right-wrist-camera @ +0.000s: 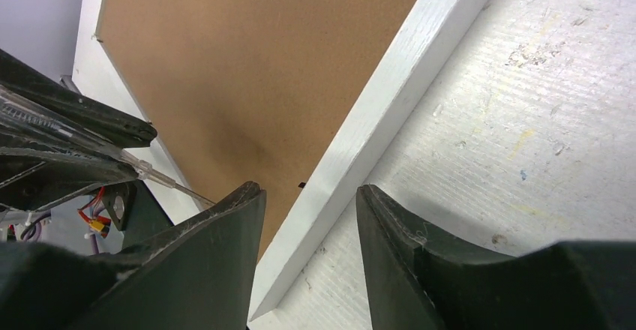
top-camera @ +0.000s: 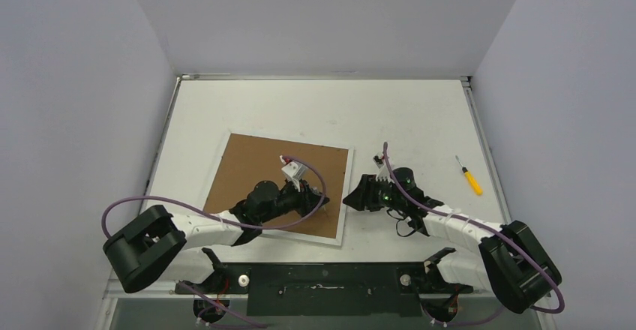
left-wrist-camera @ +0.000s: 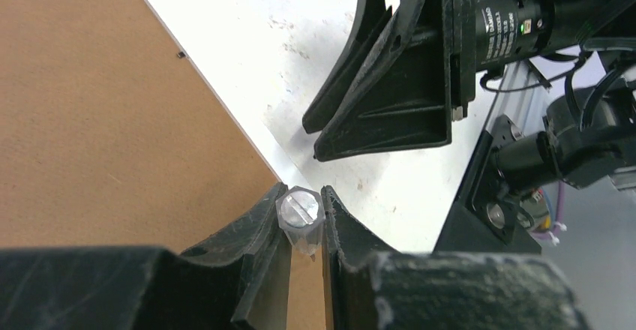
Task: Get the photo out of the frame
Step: Release the photo frame item from the photo frame.
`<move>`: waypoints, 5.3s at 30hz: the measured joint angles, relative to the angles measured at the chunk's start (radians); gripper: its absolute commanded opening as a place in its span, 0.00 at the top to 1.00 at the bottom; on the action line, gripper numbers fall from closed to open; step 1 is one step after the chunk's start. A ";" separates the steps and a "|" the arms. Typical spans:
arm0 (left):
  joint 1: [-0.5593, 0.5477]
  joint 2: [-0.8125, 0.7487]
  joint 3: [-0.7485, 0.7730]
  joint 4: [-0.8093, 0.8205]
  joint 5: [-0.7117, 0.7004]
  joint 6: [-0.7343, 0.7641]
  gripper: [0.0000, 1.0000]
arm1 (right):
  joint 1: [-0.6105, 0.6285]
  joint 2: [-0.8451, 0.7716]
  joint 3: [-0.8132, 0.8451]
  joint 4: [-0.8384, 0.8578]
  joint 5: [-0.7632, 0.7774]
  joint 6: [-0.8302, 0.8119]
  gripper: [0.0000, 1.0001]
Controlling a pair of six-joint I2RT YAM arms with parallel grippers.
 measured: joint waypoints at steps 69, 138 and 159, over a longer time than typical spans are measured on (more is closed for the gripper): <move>-0.381 0.145 0.016 -0.104 -1.164 -0.699 1.00 | 0.082 0.179 -0.051 0.198 0.052 0.137 0.81; -0.506 0.268 0.362 -0.441 -1.328 -0.375 1.00 | 0.086 0.254 -0.016 0.243 0.020 0.100 0.95; -0.467 0.278 0.306 -0.231 -1.236 -0.285 1.00 | 0.087 0.280 -0.026 0.299 0.012 0.091 0.95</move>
